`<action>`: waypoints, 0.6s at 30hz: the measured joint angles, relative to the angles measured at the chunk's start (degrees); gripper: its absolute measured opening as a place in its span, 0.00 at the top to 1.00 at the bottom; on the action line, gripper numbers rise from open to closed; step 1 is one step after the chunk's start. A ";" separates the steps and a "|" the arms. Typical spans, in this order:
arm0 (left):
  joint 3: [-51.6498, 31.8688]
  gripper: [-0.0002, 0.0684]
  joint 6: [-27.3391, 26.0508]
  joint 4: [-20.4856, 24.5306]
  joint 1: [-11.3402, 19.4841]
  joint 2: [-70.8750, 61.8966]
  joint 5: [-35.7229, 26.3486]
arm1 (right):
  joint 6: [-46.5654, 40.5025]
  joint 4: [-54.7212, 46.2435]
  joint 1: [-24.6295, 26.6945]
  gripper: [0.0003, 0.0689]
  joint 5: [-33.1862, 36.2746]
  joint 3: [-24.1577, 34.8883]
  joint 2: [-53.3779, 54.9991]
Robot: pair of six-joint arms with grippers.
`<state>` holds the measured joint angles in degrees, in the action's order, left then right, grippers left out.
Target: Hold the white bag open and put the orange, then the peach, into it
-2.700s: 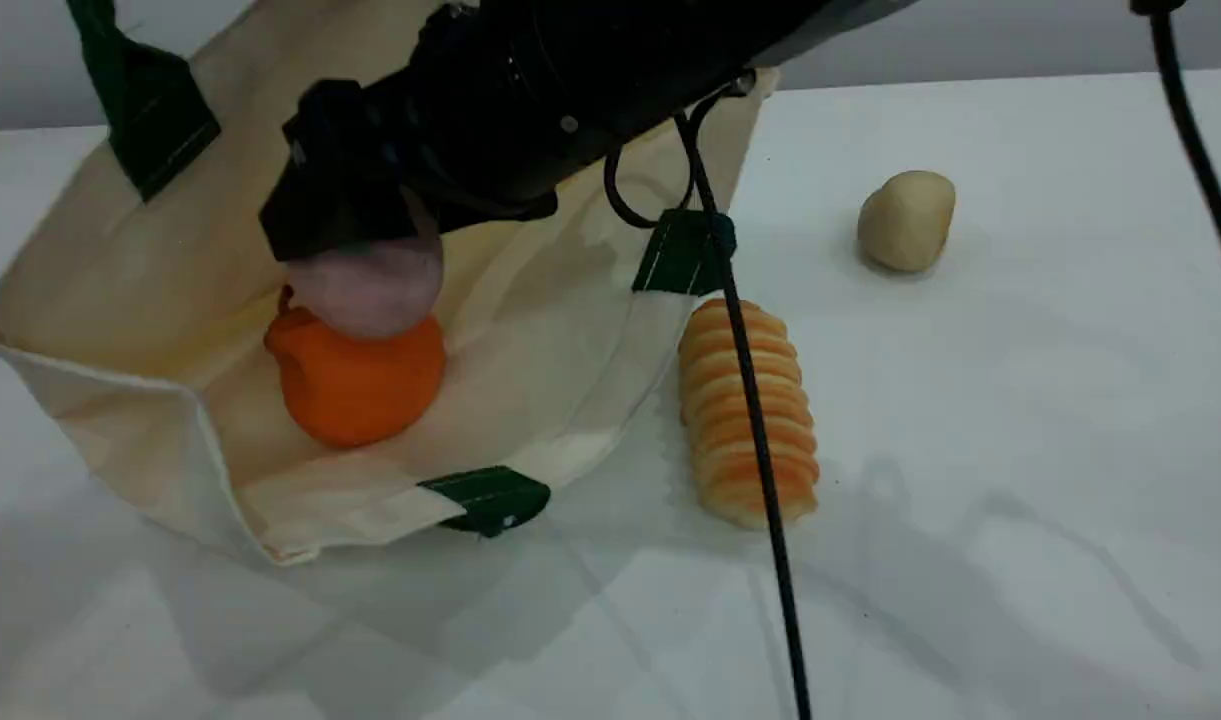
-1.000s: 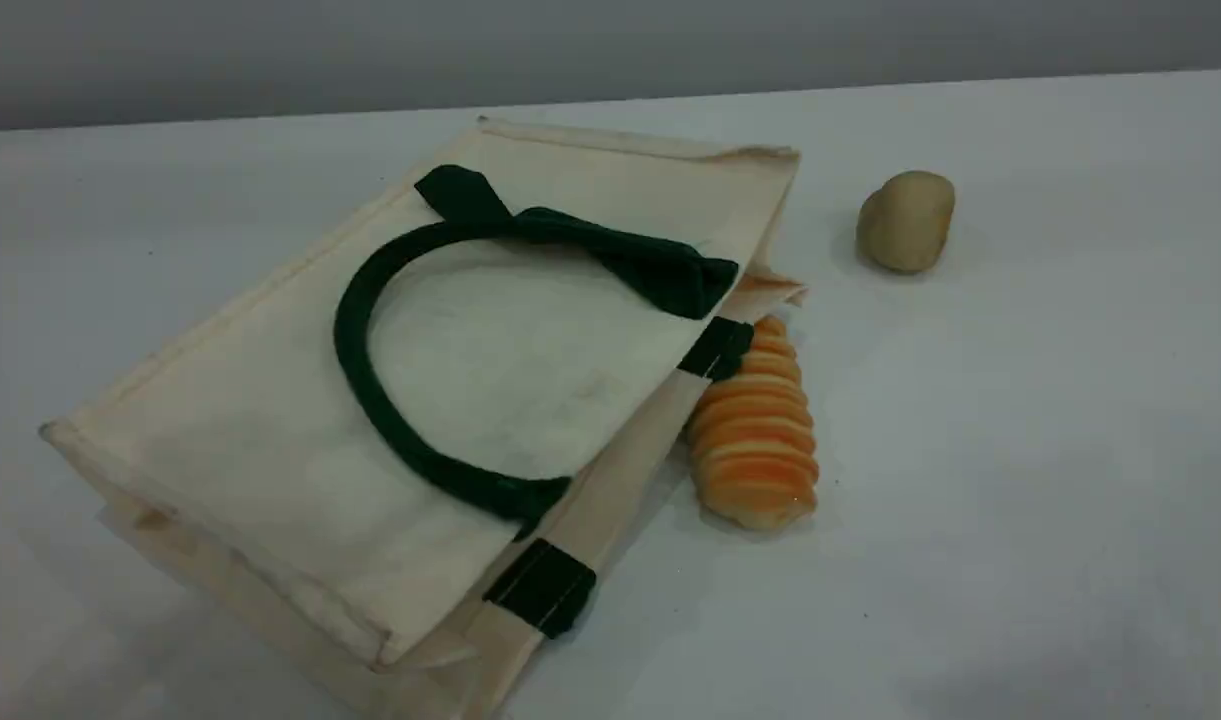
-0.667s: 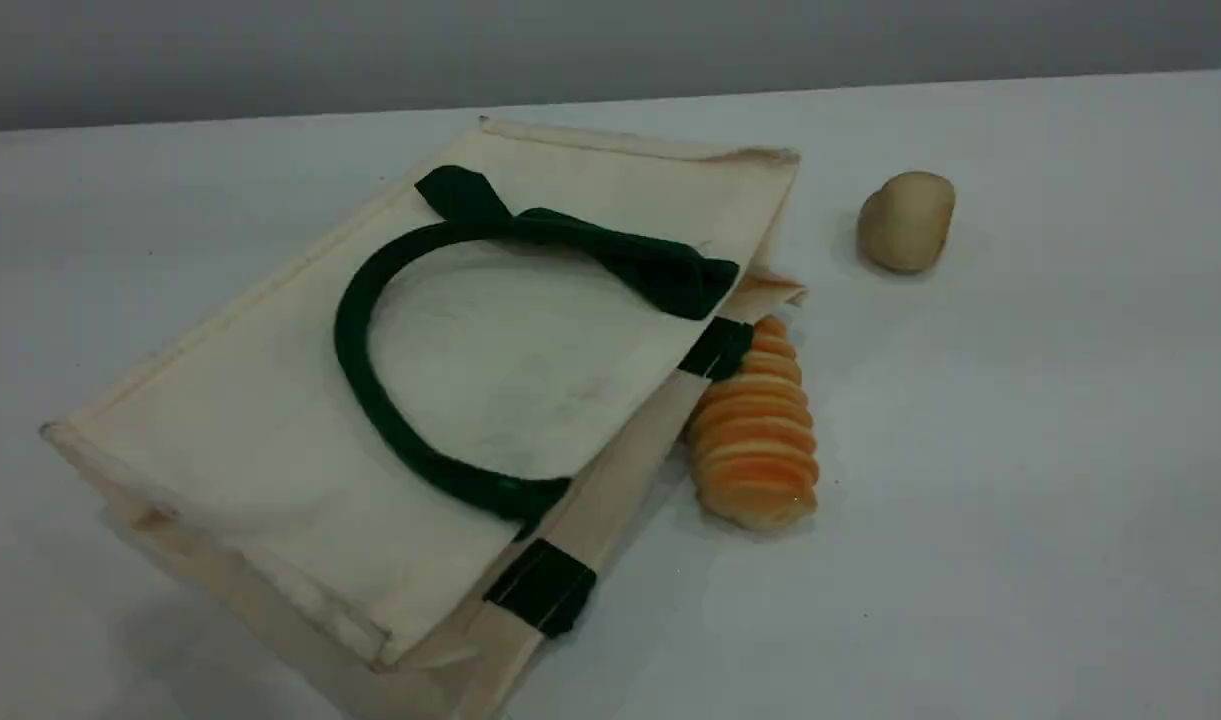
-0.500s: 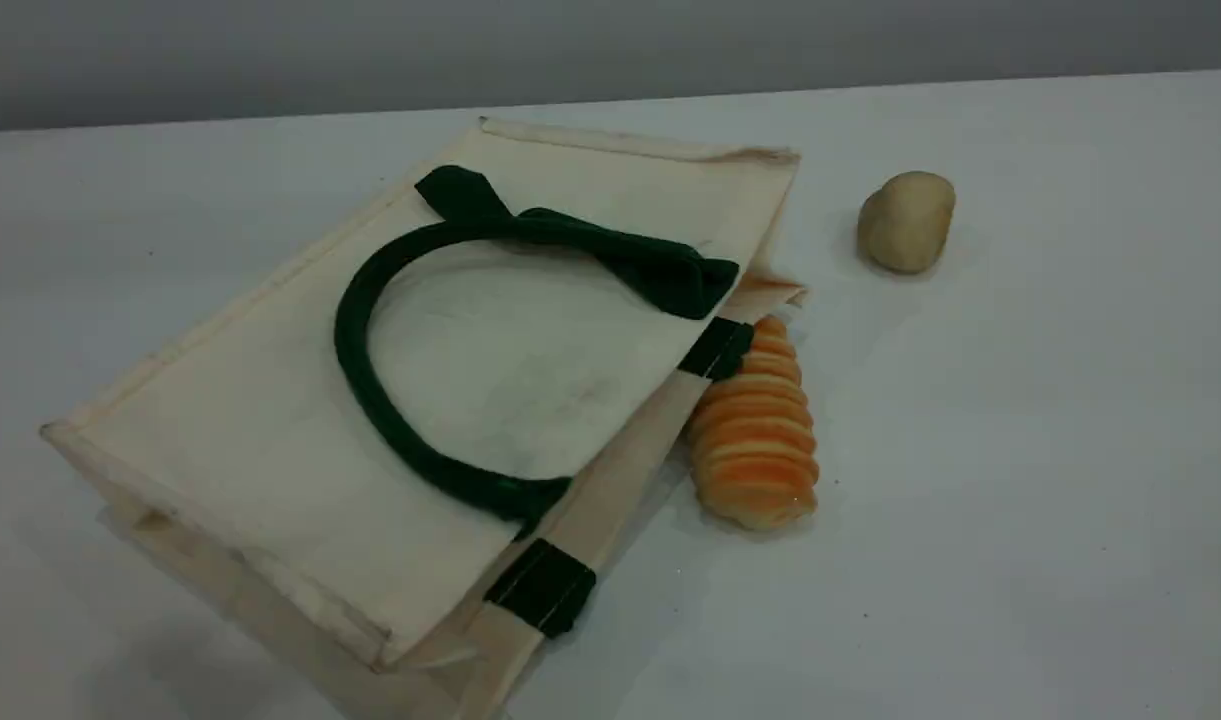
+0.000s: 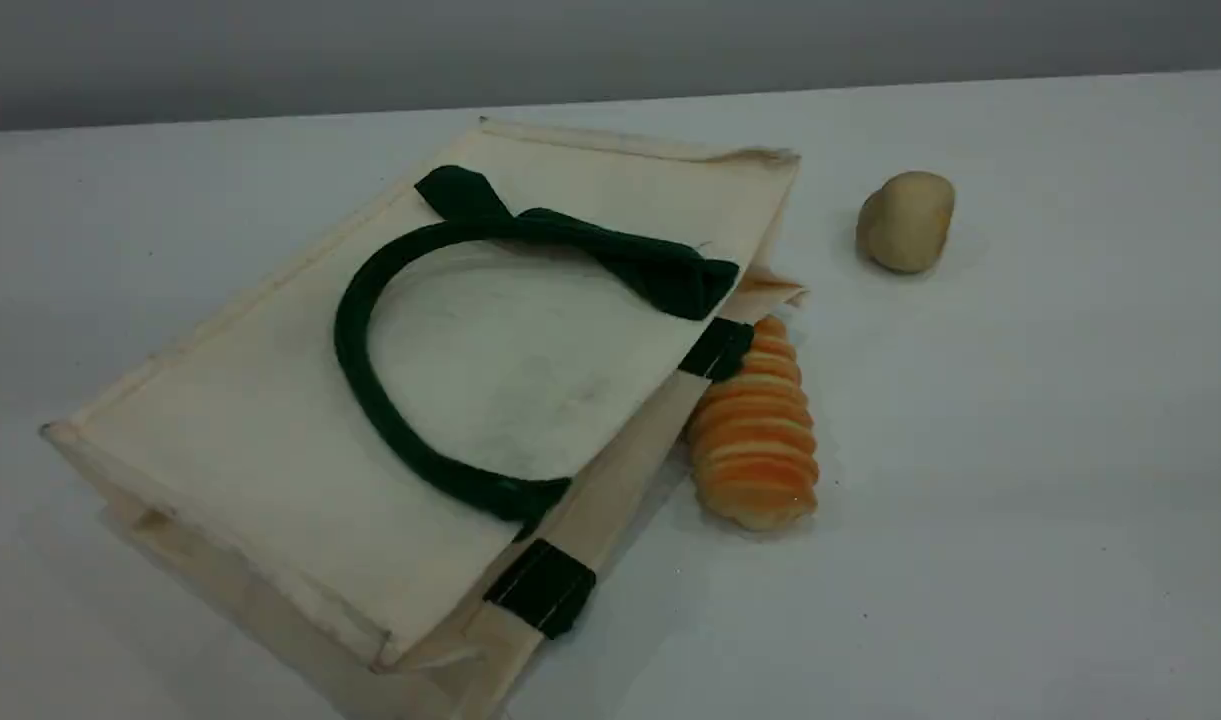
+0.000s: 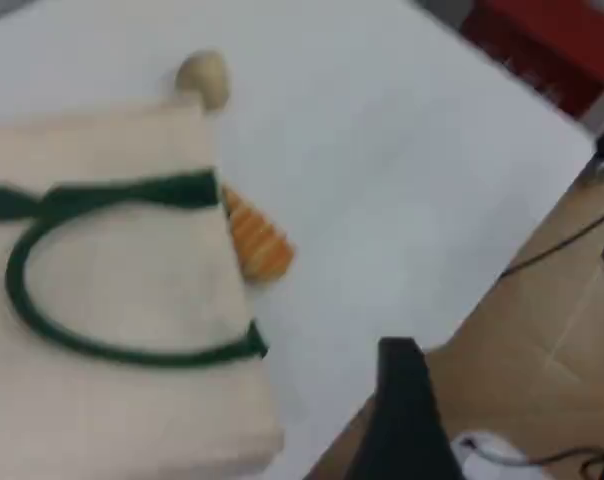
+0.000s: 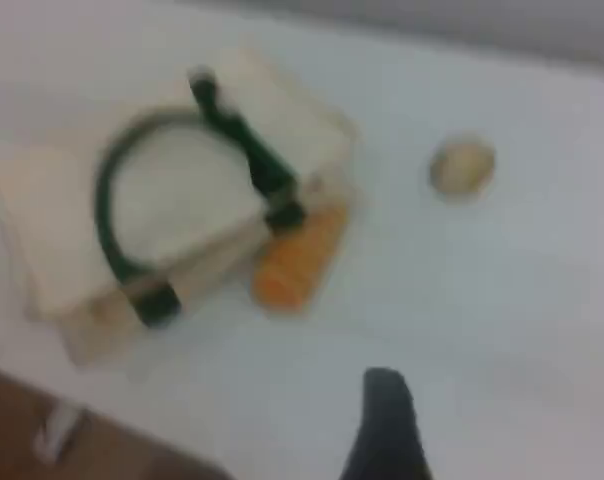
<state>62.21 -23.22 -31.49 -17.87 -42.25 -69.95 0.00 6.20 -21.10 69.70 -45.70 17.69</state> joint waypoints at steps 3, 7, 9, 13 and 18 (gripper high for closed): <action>-6.45 0.32 1.52 3.00 0.00 6.05 -0.03 | 0.00 -0.27 0.00 0.30 -2.22 5.41 0.00; -14.36 0.32 5.87 7.25 0.00 13.90 0.19 | 0.00 -0.34 0.00 0.30 -6.23 11.67 0.00; -17.60 0.32 7.96 9.36 0.00 18.13 2.09 | 0.00 -0.38 0.00 0.30 -8.68 14.01 0.00; -23.00 0.32 11.67 14.01 0.00 25.10 5.00 | 0.00 -0.46 0.00 0.30 -8.93 16.69 0.00; -28.44 0.32 13.61 18.35 0.00 30.62 5.26 | 0.00 -1.67 0.00 0.30 -8.76 16.80 0.00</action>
<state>33.78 -9.61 -13.14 -17.87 -11.64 -64.70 0.00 4.52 -21.10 60.95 -28.90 17.69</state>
